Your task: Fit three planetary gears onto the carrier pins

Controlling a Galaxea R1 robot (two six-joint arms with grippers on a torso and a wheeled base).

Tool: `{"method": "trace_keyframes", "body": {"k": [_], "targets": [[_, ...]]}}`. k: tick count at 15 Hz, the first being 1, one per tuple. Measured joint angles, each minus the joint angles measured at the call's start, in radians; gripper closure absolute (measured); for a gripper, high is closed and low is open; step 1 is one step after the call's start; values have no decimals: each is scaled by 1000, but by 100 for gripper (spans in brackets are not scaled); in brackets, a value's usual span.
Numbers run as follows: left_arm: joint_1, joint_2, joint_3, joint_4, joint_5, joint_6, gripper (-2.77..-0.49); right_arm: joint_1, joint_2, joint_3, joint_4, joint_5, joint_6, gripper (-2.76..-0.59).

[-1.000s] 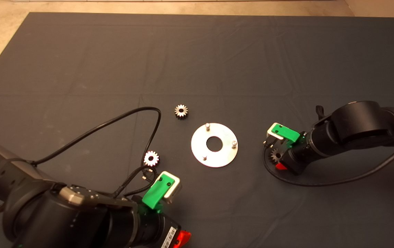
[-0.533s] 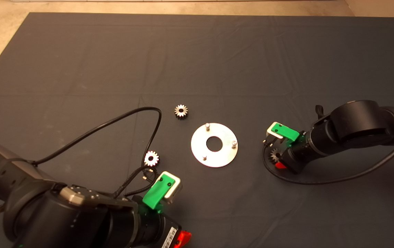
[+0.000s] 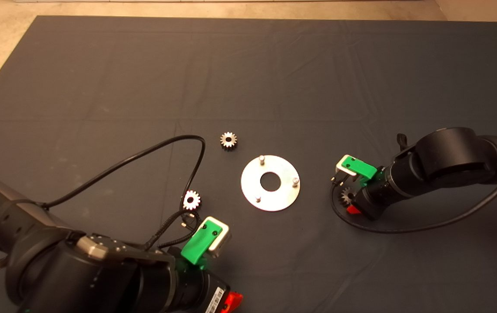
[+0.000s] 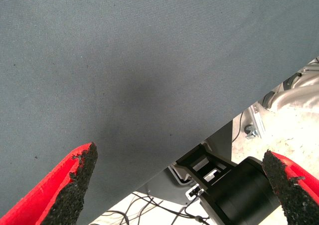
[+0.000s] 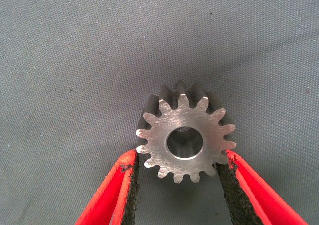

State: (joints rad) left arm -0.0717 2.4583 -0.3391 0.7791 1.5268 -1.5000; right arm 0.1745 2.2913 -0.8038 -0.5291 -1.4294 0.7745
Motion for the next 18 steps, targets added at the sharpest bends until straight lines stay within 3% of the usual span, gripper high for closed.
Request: {"method": "trace_keyframes", "body": {"k": [4,8,18], "targets": [[0,5,0,0,0,0,-237,0,0,0,-1,1,0,-112],[0,8,0,0,0,0,-237,0,0,0,-31,1,0,-112],[0,8,0,0,0,0,-237,0,0,0,-33,3,0,-99]]}}
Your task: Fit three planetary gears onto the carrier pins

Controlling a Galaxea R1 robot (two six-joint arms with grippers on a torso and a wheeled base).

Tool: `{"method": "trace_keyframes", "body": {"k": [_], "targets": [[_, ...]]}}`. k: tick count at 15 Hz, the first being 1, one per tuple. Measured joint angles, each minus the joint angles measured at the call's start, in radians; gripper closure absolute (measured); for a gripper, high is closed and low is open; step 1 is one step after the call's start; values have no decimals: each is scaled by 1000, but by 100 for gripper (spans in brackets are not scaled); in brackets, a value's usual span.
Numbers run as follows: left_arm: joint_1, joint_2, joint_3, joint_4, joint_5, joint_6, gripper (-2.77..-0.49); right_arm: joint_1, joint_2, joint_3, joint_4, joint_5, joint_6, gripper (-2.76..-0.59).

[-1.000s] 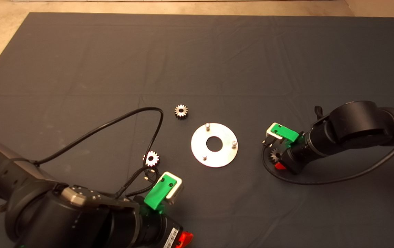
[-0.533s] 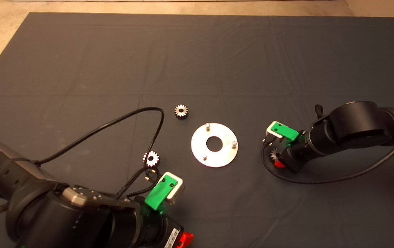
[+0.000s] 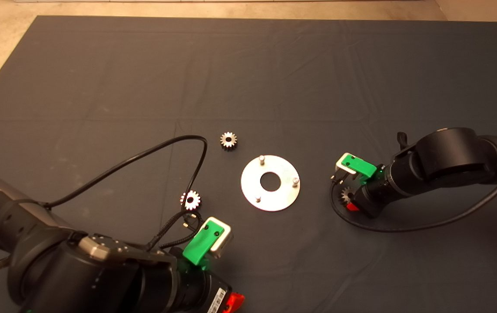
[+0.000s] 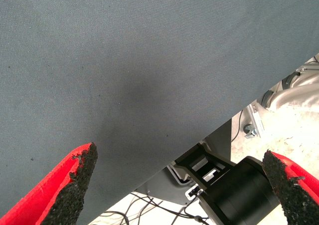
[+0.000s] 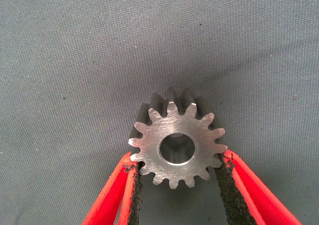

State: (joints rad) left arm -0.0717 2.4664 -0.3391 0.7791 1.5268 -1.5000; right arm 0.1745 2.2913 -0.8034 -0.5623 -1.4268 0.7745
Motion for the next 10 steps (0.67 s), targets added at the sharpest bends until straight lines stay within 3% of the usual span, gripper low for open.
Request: {"method": "trace_keyframes", "body": {"k": [10], "targets": [[0,0,0,0,0,0,-237,0,0,0,-2,0,-8,-88]]}}
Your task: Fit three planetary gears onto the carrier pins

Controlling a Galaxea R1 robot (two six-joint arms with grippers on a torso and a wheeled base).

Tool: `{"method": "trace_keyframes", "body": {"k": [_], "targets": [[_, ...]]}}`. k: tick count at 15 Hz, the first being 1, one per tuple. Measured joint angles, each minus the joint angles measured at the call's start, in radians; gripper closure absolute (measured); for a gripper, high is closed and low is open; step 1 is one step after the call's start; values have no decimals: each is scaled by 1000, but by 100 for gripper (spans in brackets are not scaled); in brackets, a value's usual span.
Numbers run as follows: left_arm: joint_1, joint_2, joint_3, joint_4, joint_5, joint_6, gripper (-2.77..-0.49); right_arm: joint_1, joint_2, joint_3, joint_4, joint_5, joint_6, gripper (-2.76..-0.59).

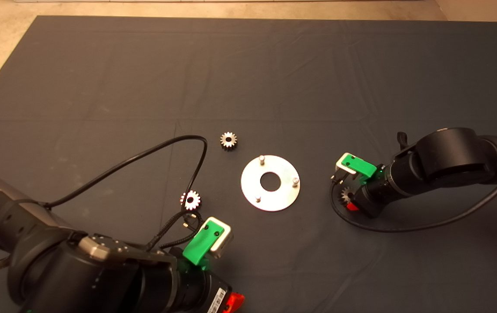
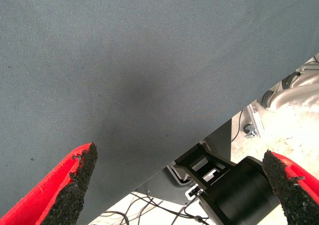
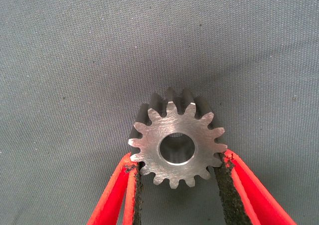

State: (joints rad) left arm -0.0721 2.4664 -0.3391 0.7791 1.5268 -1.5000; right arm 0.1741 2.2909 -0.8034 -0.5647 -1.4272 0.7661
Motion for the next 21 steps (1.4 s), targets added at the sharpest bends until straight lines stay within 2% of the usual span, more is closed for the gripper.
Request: {"method": "trace_keyframes", "body": {"k": [2,8,12,13,16,17,21], "targets": [[0,0,0,0,0,0,-237,0,0,4,-5,0,-34,-85],[0,0,0,0,0,0,-237,-5,-2,38,-11,-2,-44,-81],[0,3,0,0,0,0,-237,-3,-24,88,-11,-2,-44,-81],[0,3,0,0,0,0,-237,7,-28,103,-11,-3,-44,-81],[0,5,0,0,0,0,-237,65,-30,163,-12,-4,-42,-81],[0,5,0,0,0,0,-237,79,-27,185,-12,-1,-34,-81],[0,6,0,1,0,0,-237,87,9,195,-12,-3,-28,-81]]}}
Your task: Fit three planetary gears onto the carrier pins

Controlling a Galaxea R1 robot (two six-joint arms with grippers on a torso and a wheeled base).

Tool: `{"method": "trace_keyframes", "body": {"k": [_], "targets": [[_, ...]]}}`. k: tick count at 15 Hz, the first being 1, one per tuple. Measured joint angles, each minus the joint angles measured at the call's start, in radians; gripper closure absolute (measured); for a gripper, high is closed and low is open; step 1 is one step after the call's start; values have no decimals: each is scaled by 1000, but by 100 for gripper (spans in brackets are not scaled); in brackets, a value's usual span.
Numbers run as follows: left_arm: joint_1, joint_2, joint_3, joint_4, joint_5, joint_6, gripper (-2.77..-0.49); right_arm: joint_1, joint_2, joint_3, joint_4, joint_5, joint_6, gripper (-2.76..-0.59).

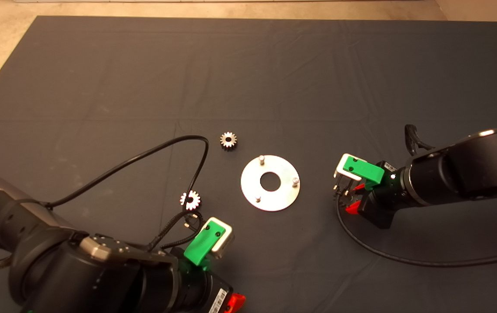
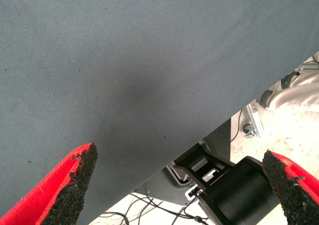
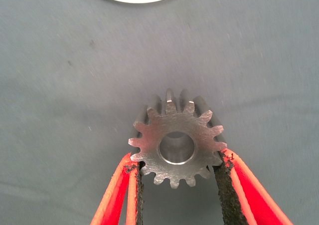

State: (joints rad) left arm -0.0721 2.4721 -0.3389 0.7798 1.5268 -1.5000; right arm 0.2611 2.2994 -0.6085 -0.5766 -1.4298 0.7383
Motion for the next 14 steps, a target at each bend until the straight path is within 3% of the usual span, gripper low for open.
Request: {"method": "trace_keyframes", "body": {"k": [7,8,10,14], "targets": [[0,3,0,1,0,0,-237,0,173,-130,0,3,0,-80],[0,2,0,1,0,0,-237,0,189,-153,0,10,0,-80],[0,2,0,2,0,0,-237,0,204,-181,0,24,0,-80],[0,3,0,2,0,0,-237,-1,215,-198,-1,27,0,-81]]}}
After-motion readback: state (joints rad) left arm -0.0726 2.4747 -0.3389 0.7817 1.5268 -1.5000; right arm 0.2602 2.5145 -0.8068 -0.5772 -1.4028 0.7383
